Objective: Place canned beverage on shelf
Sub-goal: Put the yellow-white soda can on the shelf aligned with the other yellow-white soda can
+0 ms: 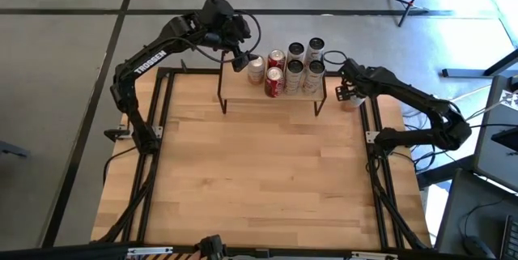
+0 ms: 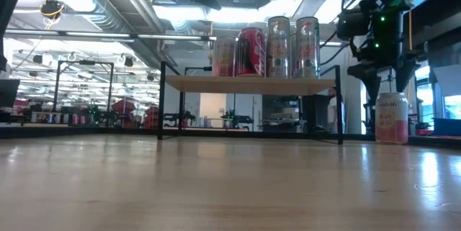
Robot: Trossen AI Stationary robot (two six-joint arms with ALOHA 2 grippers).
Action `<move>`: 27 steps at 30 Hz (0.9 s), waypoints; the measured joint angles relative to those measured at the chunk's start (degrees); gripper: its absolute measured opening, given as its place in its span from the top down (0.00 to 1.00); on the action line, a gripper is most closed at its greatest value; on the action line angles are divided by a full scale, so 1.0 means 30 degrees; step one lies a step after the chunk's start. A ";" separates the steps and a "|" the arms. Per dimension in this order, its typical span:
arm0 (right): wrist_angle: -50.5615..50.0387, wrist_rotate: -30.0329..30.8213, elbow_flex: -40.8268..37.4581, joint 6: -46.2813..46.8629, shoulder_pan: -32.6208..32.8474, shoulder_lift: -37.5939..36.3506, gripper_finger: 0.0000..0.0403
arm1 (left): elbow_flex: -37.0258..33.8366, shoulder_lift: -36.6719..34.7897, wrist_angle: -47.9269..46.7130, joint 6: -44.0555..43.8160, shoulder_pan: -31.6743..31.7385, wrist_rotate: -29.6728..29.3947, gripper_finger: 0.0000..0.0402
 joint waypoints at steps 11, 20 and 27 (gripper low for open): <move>0.1326 -0.1527 -0.1947 -0.0186 -0.1313 0.0000 0.13 | 0.0000 0.0000 0.0095 0.0005 -0.0044 0.0002 0.08; 0.1336 -0.2379 -0.1922 -0.1442 -0.1276 -0.0345 0.31 | 0.0000 0.0007 0.0079 -0.0004 -0.0044 -0.0012 0.08; -0.0703 -0.3358 -0.0316 -0.2747 -0.1240 -0.2048 0.31 | 0.0000 0.0007 0.0055 -0.0155 -0.0412 -0.0038 0.08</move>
